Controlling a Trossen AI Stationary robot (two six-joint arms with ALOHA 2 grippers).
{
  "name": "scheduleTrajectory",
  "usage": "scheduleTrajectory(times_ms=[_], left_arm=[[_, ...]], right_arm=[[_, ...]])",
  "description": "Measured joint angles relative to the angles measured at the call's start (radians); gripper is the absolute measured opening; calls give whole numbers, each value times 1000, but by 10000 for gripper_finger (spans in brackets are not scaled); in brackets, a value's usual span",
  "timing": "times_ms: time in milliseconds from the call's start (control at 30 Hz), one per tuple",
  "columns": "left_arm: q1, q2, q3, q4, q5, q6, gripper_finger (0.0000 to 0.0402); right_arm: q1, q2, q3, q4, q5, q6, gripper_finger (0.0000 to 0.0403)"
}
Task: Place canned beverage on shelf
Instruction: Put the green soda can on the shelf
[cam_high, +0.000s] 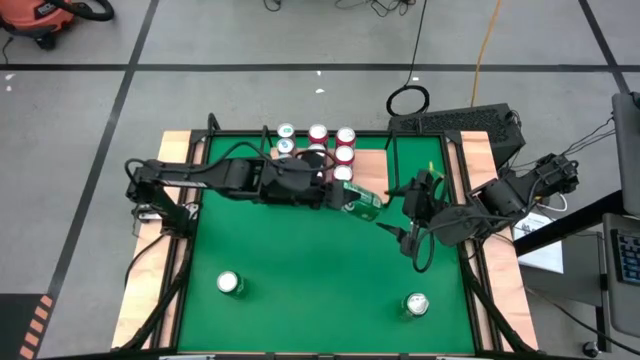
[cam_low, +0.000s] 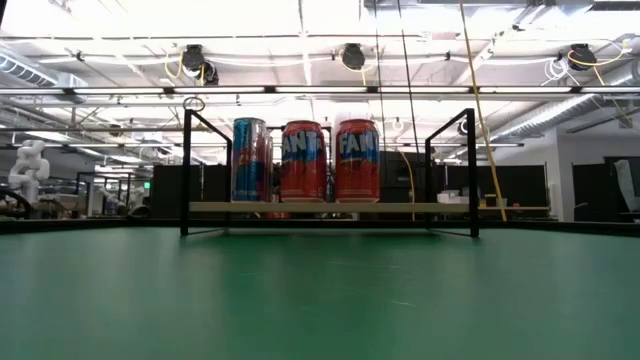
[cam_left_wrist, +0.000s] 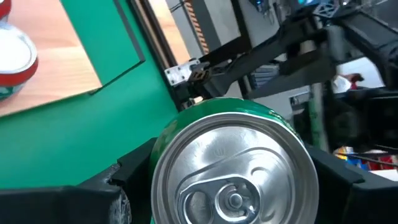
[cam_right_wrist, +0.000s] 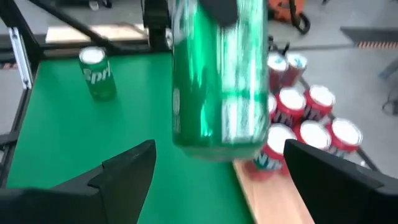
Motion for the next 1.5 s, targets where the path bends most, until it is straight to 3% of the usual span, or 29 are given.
scheduleTrajectory(times_ms=[567,767,1233,1500], left_arm=[[0,1,-1,-5,-60,-84,280],[-4,1,-2,-8,-60,-111,280],[-5,1,-2,-6,-63,-161,280],[-4,1,-2,-5,-67,-159,280]], right_arm=[[-49,39,0,100,34,-113,363],[-94,71,0,117,-45,-98,383],[-196,84,0,124,-222,-141,378],[-211,84,0,123,-231,-163,365]])
